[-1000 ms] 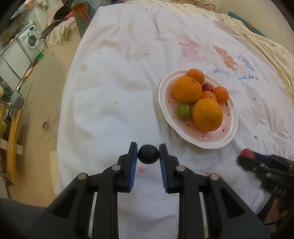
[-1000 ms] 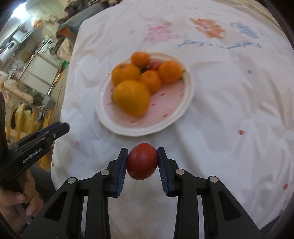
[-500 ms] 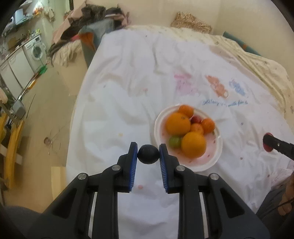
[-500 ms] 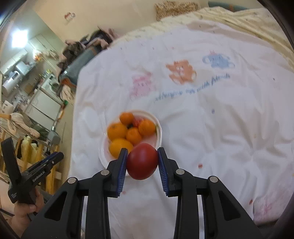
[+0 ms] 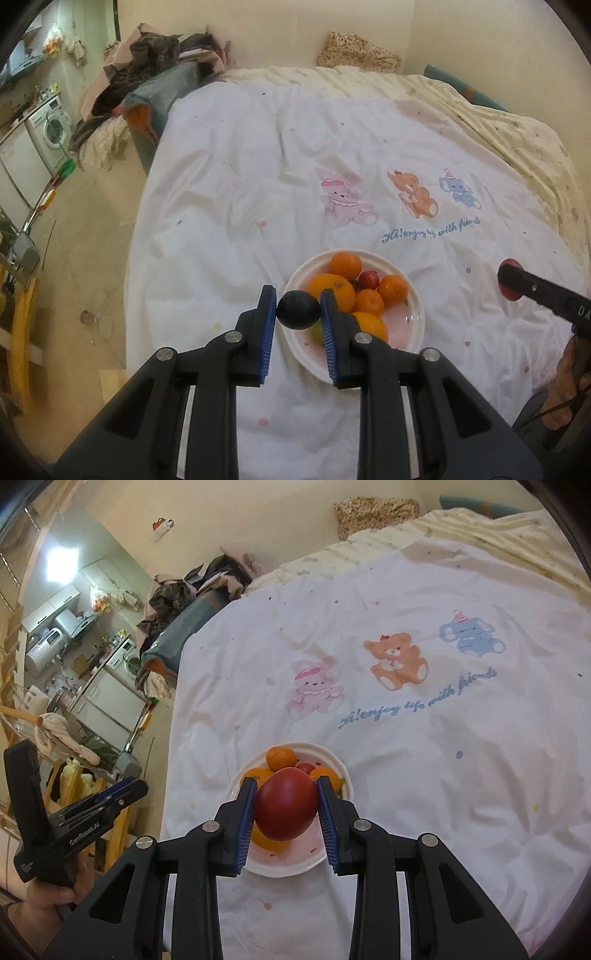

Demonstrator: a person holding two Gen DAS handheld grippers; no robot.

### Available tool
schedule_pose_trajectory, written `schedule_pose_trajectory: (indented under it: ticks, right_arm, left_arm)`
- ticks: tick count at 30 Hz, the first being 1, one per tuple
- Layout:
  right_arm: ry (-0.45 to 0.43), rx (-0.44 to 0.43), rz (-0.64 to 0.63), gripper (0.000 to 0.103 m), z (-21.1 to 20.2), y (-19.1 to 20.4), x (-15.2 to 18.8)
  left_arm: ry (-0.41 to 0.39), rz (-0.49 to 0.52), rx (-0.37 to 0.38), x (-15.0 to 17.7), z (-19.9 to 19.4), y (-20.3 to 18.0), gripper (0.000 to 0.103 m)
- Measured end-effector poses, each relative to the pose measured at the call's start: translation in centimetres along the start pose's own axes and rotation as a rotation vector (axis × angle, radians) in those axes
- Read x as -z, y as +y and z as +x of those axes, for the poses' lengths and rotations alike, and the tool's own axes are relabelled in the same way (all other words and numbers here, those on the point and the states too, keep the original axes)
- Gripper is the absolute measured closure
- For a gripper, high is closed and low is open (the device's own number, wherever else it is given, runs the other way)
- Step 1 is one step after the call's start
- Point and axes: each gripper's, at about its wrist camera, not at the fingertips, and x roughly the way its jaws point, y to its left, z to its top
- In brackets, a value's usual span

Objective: Organize fruits
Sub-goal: 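Carry the dark plum and the red tomato over the plate with both tools, then open the left tool to drop the plum while the right tool releases the tomato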

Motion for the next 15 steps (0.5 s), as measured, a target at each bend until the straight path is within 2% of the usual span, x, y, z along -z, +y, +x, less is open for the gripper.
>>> schedule_pose_trajectory:
  ticks: [7, 12, 15]
  right_arm:
    - [0.098, -0.012, 0.007, 0.069, 4.0, -0.6, -0.9]
    - [0.169, -0.024, 0.051, 0.068, 6.9, -1.8, -1.2]
    - [0.208, -0.033, 0.082, 0.068, 8.3, -2.5, -1.2]
  left_arm:
    - [0.06, 0.009, 0.036, -0.5, 3.4, -0.8, 0.082]
    - [0.141, -0.011, 0.097, 0.1, 6.5, -1.4, 0.082]
    - [0.181, -0.006, 0.107, 0.7, 8.5, -1.5, 0.082]
